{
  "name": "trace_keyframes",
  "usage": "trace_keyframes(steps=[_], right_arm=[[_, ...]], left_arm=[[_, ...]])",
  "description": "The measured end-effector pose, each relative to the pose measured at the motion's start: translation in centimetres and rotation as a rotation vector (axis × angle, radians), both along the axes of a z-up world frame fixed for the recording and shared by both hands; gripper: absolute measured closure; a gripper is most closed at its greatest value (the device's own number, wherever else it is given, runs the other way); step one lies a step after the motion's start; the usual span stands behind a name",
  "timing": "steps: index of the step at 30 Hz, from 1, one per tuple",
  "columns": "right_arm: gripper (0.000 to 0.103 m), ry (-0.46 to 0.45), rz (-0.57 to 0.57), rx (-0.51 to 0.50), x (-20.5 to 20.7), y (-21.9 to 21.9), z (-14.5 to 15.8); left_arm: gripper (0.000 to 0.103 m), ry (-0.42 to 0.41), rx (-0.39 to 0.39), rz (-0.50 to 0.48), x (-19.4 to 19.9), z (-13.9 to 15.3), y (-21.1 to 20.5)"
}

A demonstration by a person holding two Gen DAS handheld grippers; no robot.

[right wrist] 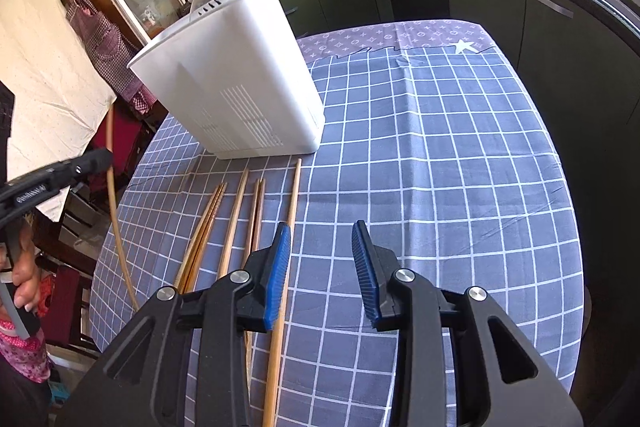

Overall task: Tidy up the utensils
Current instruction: 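Grasp a wooden chopstick with the left gripper while the right gripper grasps another chopstick, then carry both chopsticks over the white holder and release them upright inside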

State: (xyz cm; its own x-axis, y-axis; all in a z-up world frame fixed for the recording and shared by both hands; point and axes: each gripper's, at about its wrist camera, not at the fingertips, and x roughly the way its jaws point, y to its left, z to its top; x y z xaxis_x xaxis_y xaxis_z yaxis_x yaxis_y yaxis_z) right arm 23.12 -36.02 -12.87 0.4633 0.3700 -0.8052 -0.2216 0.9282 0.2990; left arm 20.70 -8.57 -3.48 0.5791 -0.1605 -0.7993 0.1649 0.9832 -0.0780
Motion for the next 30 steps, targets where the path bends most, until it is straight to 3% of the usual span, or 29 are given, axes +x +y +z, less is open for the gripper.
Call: trace_keyframes(steps=[6,15,21,23,27,30], right_arm=[[0.071,0.089,0.077,-0.08,2.1,3.3,-2.0],[0.073,0.116,0.089,-0.207,4.7,7.1,-4.2],[0.088,0.09,0.077,-0.291,5.4,8.5,-4.6],[0.094,0.091,0.08,-0.286,5.5,8.7,-4.6],[0.096,0.08,0.072,-0.264,5.6,8.8,-4.6],[0.096,0.047,0.065,-0.226,4.6,7.2,-2.9]], left_arm=[[0.097,-0.071,-0.03,0.004,-1.2,1.7,0.7],[0.097,-0.106,-0.055,-0.008,-2.1,2.3,0.7],[0.097,-0.112,-0.051,-0.021,-2.3,2.4,0.8],[0.097,-0.112,-0.05,-0.022,-2.4,2.3,0.8],[0.097,-0.111,-0.051,-0.021,-2.4,2.3,1.0],[0.097,-0.115,-0.052,-0.018,-2.4,2.3,1.2]])
